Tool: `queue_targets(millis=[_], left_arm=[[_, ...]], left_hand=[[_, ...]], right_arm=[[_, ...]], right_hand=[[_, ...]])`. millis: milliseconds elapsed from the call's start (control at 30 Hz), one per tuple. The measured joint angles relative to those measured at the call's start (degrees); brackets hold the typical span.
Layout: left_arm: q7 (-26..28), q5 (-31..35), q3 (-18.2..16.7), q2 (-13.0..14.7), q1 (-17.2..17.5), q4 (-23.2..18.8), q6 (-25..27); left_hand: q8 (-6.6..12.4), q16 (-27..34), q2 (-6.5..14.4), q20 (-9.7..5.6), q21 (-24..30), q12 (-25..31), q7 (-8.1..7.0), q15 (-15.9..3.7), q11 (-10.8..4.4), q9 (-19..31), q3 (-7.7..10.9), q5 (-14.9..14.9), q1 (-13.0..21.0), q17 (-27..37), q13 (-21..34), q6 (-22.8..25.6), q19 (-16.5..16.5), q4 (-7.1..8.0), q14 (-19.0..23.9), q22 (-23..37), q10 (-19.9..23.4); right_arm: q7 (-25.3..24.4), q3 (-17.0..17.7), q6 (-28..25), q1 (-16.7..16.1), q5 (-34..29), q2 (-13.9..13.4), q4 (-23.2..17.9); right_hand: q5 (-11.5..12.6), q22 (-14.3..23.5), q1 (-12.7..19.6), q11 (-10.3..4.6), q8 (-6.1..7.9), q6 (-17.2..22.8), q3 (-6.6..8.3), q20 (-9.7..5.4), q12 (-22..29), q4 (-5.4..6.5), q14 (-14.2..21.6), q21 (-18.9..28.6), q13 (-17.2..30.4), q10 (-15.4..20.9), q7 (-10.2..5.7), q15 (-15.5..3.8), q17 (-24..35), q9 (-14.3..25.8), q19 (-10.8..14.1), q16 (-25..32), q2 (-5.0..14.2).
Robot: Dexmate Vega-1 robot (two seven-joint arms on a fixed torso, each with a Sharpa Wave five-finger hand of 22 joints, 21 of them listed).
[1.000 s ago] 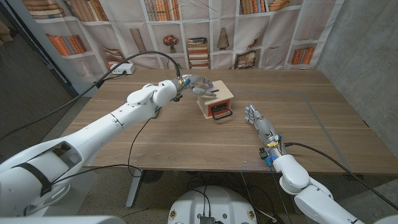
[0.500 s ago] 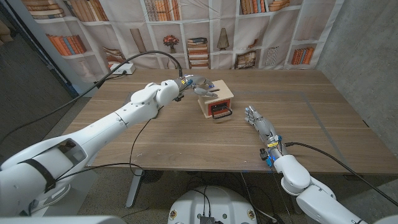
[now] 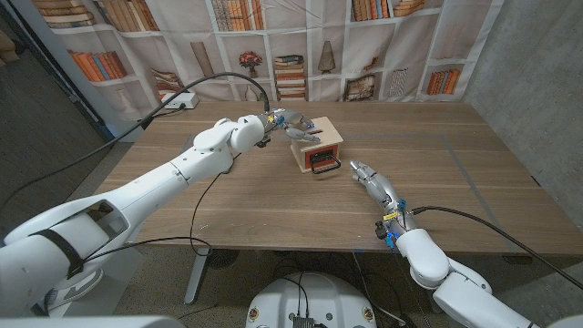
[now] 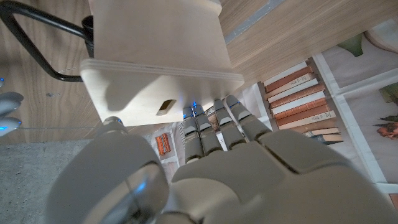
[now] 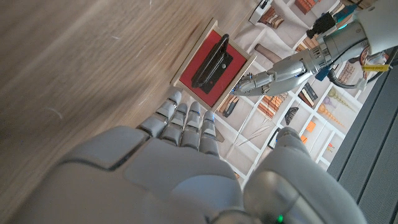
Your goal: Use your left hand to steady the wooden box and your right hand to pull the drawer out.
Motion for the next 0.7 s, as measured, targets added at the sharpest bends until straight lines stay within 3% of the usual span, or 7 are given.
queue_targets(millis=[233,333,700], left_arm=[[-0.4,-0.8,-0.3,0.4,0.8,-1.0,0.1],[-0.7,-1.0,-0.3,0.6,1.1,-1.6,0.3],[-1.5,-1.2,-0.4,1.0,1.8,-2.9,0.9]], left_hand=[[0.07,0.1,0.0,-0.03,0.0,0.1,-0.03,-0.07,-0.01,-0.1,-0.31,0.0,0.0,0.0,0.0,0.0,0.6,0.17,0.3,0.0,0.0],[0.07,0.1,-0.1,-0.03,0.0,0.1,-0.23,-0.07,-0.01,-0.1,-0.31,0.0,-0.2,0.0,0.0,0.2,0.6,0.17,0.3,0.0,0.0],[0.0,-0.1,-0.7,-0.02,0.0,0.1,-0.21,-0.08,0.01,-0.1,-0.78,0.3,-0.7,0.0,-0.1,0.2,0.6,0.16,0.2,0.0,0.0]], right_arm=[[-2.4,-2.1,-3.1,1.6,-7.5,-0.2,-0.4],[-3.4,-3.2,-4.8,2.5,-11.6,-0.4,-0.5],[-5.2,-6.6,-10.0,5.4,-23.8,-1.5,-0.7]], right_hand=[[0.0,0.0,2.2,-1.16,0.21,1.5,0.91,-0.07,0.4,-0.88,1.2,-0.3,0.0,1.6,-0.83,-0.22,0.0,0.2,0.7,0.0,1.81],[0.0,0.0,2.5,-1.66,0.21,1.6,1.52,0.09,0.5,-0.54,1.2,-0.4,0.0,2.3,-1.01,-0.22,0.2,0.3,1.3,0.0,3.02],[0.0,0.0,2.9,-2.05,0.21,2.2,2.17,0.01,0.5,-1.19,1.2,-0.8,0.0,2.2,-1.61,-0.22,0.0,0.3,1.4,0.0,3.83]])
